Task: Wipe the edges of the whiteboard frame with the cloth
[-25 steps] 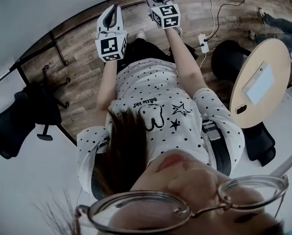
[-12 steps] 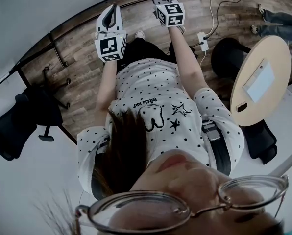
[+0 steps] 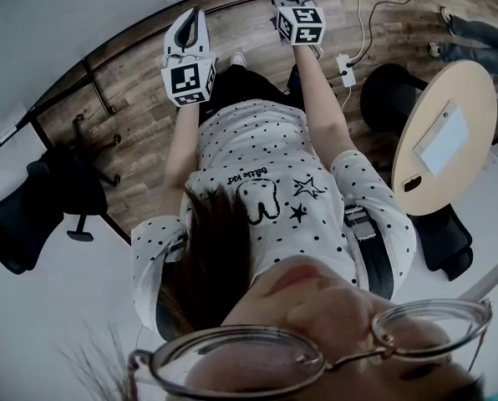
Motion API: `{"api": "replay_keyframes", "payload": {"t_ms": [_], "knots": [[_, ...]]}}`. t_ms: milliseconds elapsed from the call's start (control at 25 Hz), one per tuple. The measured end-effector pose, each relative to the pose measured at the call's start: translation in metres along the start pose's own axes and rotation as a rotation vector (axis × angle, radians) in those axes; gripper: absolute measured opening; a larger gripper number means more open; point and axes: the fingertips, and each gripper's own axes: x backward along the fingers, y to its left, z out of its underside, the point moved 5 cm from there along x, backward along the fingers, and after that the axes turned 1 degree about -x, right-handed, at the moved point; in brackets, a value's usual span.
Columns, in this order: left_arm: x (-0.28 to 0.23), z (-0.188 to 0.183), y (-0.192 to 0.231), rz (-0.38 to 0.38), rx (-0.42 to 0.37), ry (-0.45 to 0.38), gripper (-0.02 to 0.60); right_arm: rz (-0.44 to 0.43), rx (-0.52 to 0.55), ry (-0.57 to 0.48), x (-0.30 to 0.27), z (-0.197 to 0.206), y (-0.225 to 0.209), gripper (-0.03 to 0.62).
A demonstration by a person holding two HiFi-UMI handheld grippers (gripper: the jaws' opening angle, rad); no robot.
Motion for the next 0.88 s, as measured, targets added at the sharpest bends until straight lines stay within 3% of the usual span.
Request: {"api": "replay_keyframes", "payload": {"t_ms": [880], "knots": [[-0.021, -0.003, -0.019, 0.054, -0.009, 0.005, 0.017, 0.163, -0.054, -0.015, 0.026, 0.000, -0.072, 0.032]]}}
